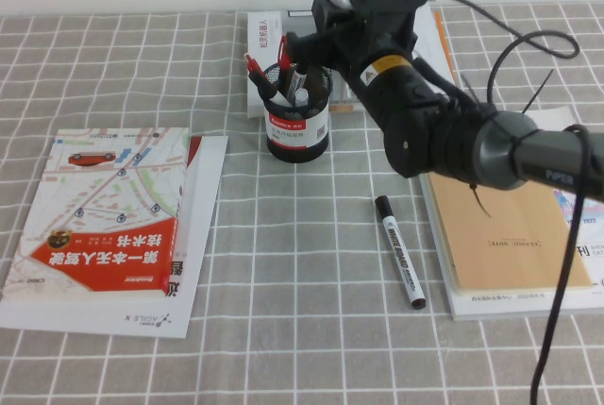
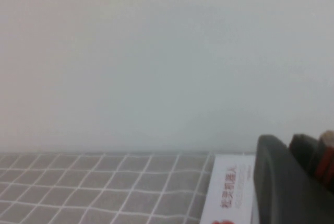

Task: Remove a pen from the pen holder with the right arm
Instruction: 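Take a marker out of the pen holder and lay it on the table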

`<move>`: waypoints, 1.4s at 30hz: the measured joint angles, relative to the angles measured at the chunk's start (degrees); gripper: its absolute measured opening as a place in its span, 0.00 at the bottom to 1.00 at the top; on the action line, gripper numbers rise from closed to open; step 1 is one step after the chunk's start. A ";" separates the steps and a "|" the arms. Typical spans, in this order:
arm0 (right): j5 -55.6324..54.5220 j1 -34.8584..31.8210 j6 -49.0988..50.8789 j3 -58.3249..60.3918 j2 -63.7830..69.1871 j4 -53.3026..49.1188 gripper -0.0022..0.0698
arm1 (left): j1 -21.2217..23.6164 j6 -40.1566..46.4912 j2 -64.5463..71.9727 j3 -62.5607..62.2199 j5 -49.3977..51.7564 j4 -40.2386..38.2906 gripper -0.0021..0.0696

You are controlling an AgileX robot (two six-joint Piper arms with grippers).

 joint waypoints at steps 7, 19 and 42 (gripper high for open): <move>4.30 0.00 -3.08 0.00 -5.33 -0.98 0.02 | 0.00 0.00 0.00 0.00 0.00 0.00 0.02; 22.33 0.00 -6.85 0.00 -19.47 -4.44 0.02 | 0.00 0.00 0.00 0.00 0.00 0.00 0.02; 76.90 0.00 -3.97 0.00 -28.64 -7.52 0.02 | 0.00 0.00 0.00 0.00 0.00 0.00 0.02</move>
